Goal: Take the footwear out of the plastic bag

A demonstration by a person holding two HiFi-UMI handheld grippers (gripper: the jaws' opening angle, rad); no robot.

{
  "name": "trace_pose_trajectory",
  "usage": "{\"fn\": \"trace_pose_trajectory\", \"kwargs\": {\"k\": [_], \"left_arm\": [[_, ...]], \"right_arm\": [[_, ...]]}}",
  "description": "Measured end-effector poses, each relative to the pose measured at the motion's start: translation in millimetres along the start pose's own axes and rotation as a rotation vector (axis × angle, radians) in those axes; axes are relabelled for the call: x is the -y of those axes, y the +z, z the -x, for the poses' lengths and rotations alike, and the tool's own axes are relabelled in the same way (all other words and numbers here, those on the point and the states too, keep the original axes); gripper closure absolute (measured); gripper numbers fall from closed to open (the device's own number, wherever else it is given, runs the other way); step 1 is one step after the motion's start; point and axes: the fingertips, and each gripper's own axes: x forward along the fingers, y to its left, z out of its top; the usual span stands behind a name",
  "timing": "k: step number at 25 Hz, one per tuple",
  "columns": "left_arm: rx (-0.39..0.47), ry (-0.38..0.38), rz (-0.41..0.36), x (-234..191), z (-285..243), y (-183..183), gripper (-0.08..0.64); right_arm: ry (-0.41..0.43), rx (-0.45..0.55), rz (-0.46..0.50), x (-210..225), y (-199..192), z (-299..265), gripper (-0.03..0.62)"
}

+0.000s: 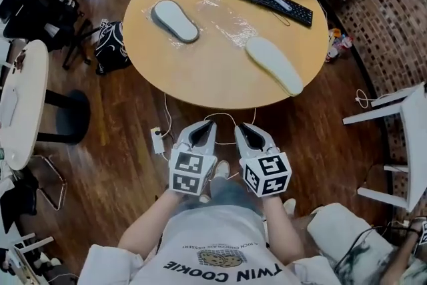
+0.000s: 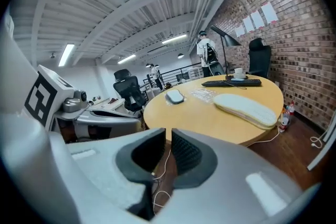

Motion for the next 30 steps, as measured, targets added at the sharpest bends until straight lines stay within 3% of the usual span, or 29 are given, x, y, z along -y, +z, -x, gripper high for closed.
{"fn": "trace_pose_trajectory", "kwargs": {"k": [5,16,30], "left_arm": [[0.040,0.039,0.031,-6.5,53.3,-23.1,0.557],[0.099,0.034,0.060,31.9,181.9,-69.5,0.557],[0.129,-0.019,0.047,95.8,250.3,-89.1,0.557]], "right_arm": [[0.033,0.012,0.066,-66.2,-9.2,9.2,0.564],[-0.013,0.045,0.130,-177.7,-43.8,92.6,0.584],[-0.118,0.107,0.125,-211.1,-72.7,176.7,0.589]]}}
